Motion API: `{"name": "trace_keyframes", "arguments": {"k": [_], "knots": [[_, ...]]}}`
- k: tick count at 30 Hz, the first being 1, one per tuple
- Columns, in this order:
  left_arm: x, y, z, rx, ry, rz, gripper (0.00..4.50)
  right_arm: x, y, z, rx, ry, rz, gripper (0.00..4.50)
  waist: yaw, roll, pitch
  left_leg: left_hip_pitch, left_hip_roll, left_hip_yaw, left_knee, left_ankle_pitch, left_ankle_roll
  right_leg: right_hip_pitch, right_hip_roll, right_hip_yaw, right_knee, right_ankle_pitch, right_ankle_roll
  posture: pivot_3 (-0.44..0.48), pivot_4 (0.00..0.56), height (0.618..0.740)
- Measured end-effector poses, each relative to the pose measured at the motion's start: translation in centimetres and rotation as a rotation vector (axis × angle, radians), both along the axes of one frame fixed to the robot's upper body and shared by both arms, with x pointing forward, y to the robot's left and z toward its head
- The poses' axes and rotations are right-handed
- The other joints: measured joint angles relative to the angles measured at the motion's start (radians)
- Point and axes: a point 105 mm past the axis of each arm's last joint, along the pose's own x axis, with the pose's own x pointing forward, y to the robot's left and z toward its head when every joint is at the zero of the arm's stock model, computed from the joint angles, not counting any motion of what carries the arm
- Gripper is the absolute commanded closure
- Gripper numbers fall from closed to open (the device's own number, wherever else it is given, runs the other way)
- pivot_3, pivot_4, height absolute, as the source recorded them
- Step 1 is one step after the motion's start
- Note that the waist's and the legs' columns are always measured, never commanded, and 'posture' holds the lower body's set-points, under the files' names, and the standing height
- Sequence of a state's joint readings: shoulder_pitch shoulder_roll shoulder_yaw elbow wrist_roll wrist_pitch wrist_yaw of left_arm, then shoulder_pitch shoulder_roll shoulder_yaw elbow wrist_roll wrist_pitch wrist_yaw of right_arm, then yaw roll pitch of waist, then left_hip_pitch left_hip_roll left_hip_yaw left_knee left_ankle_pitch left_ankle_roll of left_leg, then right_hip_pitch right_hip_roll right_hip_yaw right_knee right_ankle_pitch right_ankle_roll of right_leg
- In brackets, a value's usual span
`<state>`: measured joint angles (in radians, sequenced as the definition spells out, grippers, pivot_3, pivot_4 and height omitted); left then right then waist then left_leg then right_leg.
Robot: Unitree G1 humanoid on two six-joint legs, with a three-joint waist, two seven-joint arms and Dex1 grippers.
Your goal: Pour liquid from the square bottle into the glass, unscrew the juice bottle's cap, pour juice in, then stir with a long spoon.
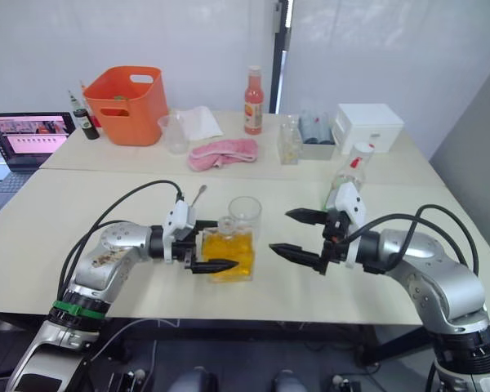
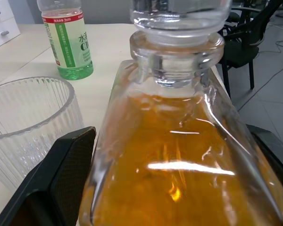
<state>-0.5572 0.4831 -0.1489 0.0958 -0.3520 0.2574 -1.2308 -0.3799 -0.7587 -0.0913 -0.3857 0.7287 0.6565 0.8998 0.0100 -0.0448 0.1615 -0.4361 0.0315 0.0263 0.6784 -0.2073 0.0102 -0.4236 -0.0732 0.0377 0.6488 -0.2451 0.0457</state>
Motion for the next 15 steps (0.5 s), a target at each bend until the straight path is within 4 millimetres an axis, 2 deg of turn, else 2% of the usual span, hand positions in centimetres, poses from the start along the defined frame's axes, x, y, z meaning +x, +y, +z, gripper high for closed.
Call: {"name": "trace_keyframes", "arguments": {"k": [2, 5, 7, 8, 15], "knots": [[0.0, -0.2, 0.0, -0.007, 0.001, -0.002, 0.02, 0.0, 0.3, 0.3, 0.004, -0.013, 0.002, 0.0, 0.001, 0.0, 0.0, 0.0, 0.0, 0.0, 0.0, 0.0, 0.0, 0.0, 0.0, 0.0, 0.0, 0.0, 0.0, 0.0, 0.15, 0.715], [0.0, -0.4, 0.1, -0.015, -0.001, -0.005, 0.84, -0.1, 1.3, 0.2, 0.008, -0.004, 0.026, 0.0, 0.0, 0.0, 0.0, 0.0, 0.0, 0.0, 0.0, 0.0, 0.0, 0.0, 0.0, 0.0, 0.0, 0.0, 0.0, 0.0, 0.15, 0.715], [-0.1, -0.6, 0.1, -0.017, -0.01, -0.013, 1.55, -0.3, 2.2, 0.0, 0.008, 0.009, 0.049, 0.0, 0.0, 0.0, 0.0, 0.0, 0.0, 0.0, 0.0, 0.0, 0.0, 0.0, 0.0, 0.0, 0.0, 0.0, 0.0, 0.0, 0.15, 0.715], [-0.1, -0.6, 0.1, -0.017, -0.013, -0.014, 1.69, -0.4, 2.6, -0.2, 0.007, 0.015, 0.061, 0.0, 0.0, 0.0, 0.0, 0.0, 0.0, 0.0, 0.0, 0.0, 0.0, 0.0, 0.0, 0.0, 0.0, 0.0, 0.0, 0.0, 0.15, 0.715], [-0.2, -0.6, 0.0, -0.011, -0.028, -0.024, 1.69, 0.0, 4.8, 0.3, 0.02, -0.005, 0.092, 0.0, 0.0, 0.0, 0.0, 0.0, 0.0, 0.0, 0.0, 0.0, 0.0, 0.0, 0.0, 0.0, 0.0, 0.0, 0.0, 0.0, 0.15, 0.715]]}}
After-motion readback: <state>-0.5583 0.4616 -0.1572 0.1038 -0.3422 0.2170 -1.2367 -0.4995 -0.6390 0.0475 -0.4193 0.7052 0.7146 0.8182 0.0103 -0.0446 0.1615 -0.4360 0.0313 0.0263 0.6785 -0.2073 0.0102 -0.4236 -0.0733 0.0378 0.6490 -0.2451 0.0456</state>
